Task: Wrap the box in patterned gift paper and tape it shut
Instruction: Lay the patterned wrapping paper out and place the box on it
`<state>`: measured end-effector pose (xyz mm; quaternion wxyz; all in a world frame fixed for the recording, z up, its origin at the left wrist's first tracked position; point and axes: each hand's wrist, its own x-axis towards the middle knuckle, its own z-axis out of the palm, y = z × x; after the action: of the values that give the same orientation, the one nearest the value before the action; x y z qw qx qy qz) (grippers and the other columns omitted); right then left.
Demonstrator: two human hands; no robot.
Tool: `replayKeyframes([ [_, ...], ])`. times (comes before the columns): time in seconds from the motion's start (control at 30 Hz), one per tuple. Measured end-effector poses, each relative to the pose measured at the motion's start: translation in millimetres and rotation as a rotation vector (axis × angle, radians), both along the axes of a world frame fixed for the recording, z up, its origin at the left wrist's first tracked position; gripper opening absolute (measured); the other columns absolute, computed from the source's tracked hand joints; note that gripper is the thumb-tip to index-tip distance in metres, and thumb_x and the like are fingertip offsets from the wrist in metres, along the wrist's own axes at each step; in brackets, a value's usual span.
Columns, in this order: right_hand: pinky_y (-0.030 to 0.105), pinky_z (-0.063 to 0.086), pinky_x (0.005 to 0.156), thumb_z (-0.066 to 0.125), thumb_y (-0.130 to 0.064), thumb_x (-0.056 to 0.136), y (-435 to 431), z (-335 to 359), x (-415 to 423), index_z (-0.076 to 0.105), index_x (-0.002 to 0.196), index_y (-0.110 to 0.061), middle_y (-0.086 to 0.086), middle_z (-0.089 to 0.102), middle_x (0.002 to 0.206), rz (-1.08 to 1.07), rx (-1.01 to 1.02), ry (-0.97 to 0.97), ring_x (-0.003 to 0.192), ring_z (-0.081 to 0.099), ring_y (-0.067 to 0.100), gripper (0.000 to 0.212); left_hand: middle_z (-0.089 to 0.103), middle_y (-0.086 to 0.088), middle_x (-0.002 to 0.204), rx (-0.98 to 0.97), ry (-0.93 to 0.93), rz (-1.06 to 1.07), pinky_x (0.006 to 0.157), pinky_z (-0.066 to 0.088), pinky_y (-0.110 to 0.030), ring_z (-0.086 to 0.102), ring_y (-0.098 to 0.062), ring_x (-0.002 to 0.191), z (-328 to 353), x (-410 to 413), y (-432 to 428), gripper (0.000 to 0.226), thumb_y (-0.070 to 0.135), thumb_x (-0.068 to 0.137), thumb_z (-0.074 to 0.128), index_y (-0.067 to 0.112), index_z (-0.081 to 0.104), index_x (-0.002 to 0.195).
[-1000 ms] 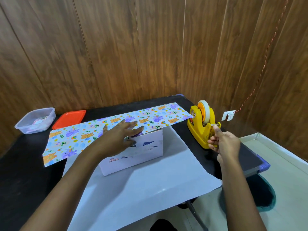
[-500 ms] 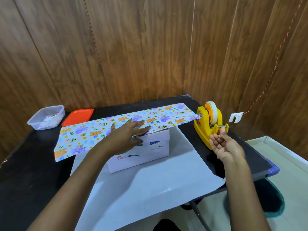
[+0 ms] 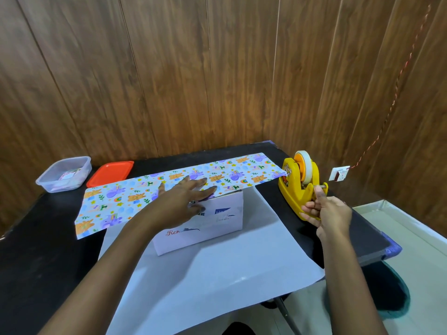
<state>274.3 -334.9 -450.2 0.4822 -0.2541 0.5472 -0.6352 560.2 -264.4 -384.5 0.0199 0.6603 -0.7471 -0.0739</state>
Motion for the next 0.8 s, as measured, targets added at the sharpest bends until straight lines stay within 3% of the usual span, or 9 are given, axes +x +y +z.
replayKeyframes([
  [0.13, 0.036, 0.054, 0.062, 0.061, -0.03, 0.089, -2.8, -3.8, 0.5, 0.052, 0.074, -0.009, 0.009, 0.059, 0.07, 0.055, 0.028, -0.256, 0.067, 0.061, 0.02, 0.027, 0.003, 0.017, 0.157, 0.013, -0.019, 0.003, 0.113, 0.0, -0.058, -0.004, -0.012, 0.145, 2.3, -1.0, 0.3, 0.052, 0.032, 0.098, 0.043, 0.044, 0.021, 0.144],
  [0.27, 0.039, 0.056, 0.07, 0.059, -0.028, 0.089, -6.6, -4.1, 1.4, 0.048, 0.074, -0.008, 0.005, 0.066, 0.055, 0.102, 0.036, -0.509, 0.071, 0.061, 0.017, 0.027, 0.003, 0.016, 0.157, 0.014, -0.021, 0.004, 0.113, 0.001, -0.059, -0.004, -0.013, 0.145, 2.7, -2.6, 0.9, 0.052, 0.033, 0.098, 0.043, 0.044, 0.021, 0.144],
  [0.37, 0.04, 0.05, 0.079, 0.058, -0.025, 0.09, -7.0, -4.3, -1.2, 0.05, 0.079, -0.006, 0.008, 0.063, 0.076, 0.101, 0.053, -0.585, 0.075, 0.06, 0.017, 0.024, 0.003, 0.017, 0.157, 0.014, -0.007, 0.004, 0.113, 0.001, -0.059, -0.003, -0.012, 0.145, 1.2, -2.5, 0.5, 0.052, 0.032, 0.099, 0.043, 0.045, 0.021, 0.143],
  [0.5, 0.036, 0.057, 0.063, 0.058, -0.022, 0.091, -6.5, -2.6, -2.8, 0.052, 0.078, -0.007, 0.007, 0.066, 0.056, 0.07, 0.018, -0.434, 0.071, 0.063, 0.02, 0.021, 0.002, 0.016, 0.157, 0.01, -0.022, 0.003, 0.112, 0.001, -0.059, -0.003, -0.013, 0.145, 1.7, -2.6, 0.9, 0.052, 0.032, 0.099, 0.042, 0.045, 0.02, 0.144],
  [0.7, 0.033, 0.054, 0.055, 0.057, -0.028, 0.093, -3.9, -10.2, 3.9, 0.054, 0.078, -0.008, 0.011, 0.06, 0.07, -0.136, -0.078, 0.14, 0.06, 0.062, 0.02, 0.025, 0.002, 0.016, 0.157, -0.007, -0.025, 0.002, 0.113, 0.001, -0.059, -0.003, -0.014, 0.146, -0.2, -0.5, 0.9, 0.053, 0.034, 0.098, 0.043, 0.046, 0.017, 0.144],
  [0.8, 0.034, 0.056, 0.057, 0.061, -0.031, 0.09, -4.4, -8.4, -0.5, 0.057, 0.08, -0.008, 0.008, 0.06, 0.07, -0.148, -0.055, 0.158, 0.061, 0.06, 0.018, 0.025, 0.001, 0.016, 0.157, -0.001, -0.043, -0.003, 0.113, 0.002, -0.059, -0.004, -0.014, 0.146, 0.2, -1.2, 0.7, 0.053, 0.034, 0.098, 0.042, 0.045, 0.018, 0.144],
])
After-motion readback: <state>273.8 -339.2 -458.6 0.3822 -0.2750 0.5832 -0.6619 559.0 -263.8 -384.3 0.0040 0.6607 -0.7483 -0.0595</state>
